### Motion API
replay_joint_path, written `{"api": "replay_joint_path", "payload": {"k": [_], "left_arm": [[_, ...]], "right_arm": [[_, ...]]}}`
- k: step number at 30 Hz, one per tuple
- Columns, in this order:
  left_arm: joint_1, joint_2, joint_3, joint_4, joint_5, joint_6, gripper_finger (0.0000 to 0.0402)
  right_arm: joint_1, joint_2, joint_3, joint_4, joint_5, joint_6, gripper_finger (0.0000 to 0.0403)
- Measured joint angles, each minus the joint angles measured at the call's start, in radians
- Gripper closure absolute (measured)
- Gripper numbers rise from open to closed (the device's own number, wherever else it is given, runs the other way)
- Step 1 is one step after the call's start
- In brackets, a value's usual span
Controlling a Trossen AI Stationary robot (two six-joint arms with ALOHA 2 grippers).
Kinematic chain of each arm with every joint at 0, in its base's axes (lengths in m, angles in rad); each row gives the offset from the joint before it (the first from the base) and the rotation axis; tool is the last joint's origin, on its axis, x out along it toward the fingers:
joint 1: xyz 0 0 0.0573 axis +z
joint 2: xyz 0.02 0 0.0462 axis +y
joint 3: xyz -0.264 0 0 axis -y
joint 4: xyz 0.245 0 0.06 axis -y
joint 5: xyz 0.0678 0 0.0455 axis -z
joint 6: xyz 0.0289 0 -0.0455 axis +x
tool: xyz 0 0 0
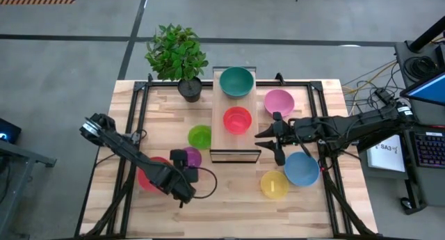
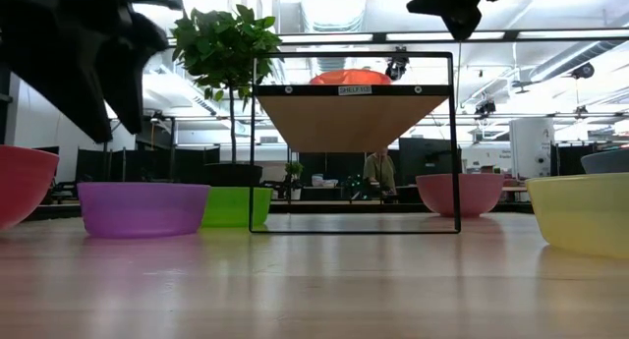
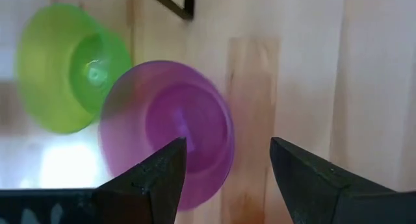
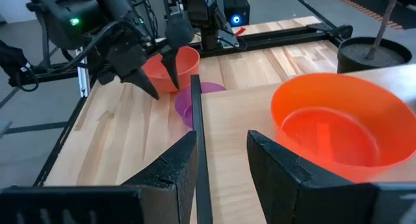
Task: Place and stack bowls onto a shelf
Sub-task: Stack the purple transparent bowl into the orange transparent bowl on the shelf
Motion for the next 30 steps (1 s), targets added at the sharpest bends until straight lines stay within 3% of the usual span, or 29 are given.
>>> {"api": "replay_joint_path", "payload": {"k": [7, 30], "left_arm": [[0.049, -0.034, -0.117, 0.125, 0.029, 0.033, 0.0196], [0.076, -0.046, -0.282, 0.384, 0.067, 0.046, 0.0224]], "right_arm": [[0.015, 0.006, -0.006, 0.0, 0.0, 0.011, 0.028], [0.078, 0.039, -0.006, -0.007, 0.001, 0.041, 0.028]]}}
